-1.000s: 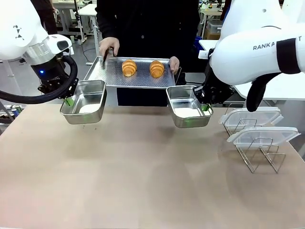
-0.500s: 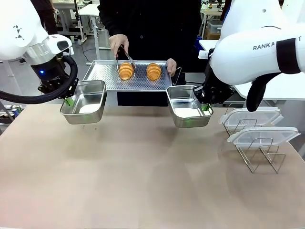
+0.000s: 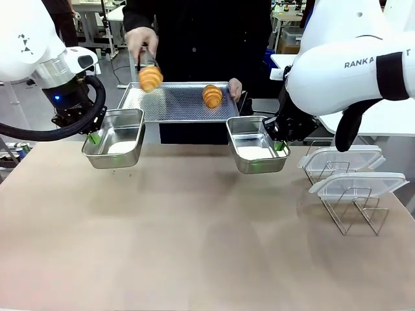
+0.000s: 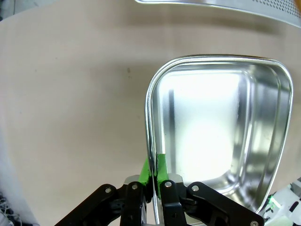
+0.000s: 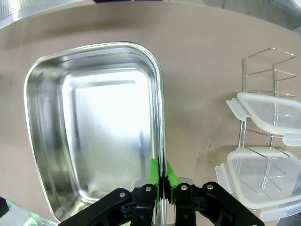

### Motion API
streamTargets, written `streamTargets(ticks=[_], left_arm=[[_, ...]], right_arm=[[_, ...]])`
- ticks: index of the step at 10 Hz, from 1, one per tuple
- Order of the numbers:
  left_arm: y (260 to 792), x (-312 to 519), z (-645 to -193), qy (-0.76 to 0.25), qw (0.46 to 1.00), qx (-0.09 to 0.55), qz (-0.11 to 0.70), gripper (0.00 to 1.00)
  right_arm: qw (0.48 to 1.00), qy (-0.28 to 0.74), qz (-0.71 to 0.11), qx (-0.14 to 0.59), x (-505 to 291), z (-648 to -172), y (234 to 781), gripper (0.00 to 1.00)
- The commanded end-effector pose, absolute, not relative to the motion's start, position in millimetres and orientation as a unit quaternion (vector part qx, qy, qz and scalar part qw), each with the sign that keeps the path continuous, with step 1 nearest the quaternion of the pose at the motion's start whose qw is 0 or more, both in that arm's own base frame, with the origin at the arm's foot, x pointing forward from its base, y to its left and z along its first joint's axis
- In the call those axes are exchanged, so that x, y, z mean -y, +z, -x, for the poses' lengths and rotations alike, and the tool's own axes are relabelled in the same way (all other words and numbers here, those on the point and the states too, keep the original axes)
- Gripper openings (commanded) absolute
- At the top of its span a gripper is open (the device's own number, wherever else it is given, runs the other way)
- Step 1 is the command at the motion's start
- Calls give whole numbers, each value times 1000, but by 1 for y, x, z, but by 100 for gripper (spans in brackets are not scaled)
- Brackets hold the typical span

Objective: Place the bread in airtight containers.
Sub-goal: Once an object is inside an Airtight Container , place the container in the center of the table.

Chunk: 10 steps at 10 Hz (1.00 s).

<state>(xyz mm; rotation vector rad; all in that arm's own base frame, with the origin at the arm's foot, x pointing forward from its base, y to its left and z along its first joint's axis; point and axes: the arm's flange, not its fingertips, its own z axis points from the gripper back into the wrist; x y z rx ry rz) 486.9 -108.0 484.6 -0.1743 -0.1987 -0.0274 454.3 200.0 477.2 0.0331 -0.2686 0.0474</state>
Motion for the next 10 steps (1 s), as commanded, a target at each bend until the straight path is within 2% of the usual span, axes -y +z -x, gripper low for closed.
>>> streamTargets(ticks=[1, 10], left_arm=[[488, 107, -486, -14, 991, 102, 88, 0], [488, 107, -486, -14, 991, 102, 88, 0]], right_arm=[[989, 23, -23, 142, -199, -455, 481, 0], [989, 23, -23, 142, -199, -455, 481, 0]])
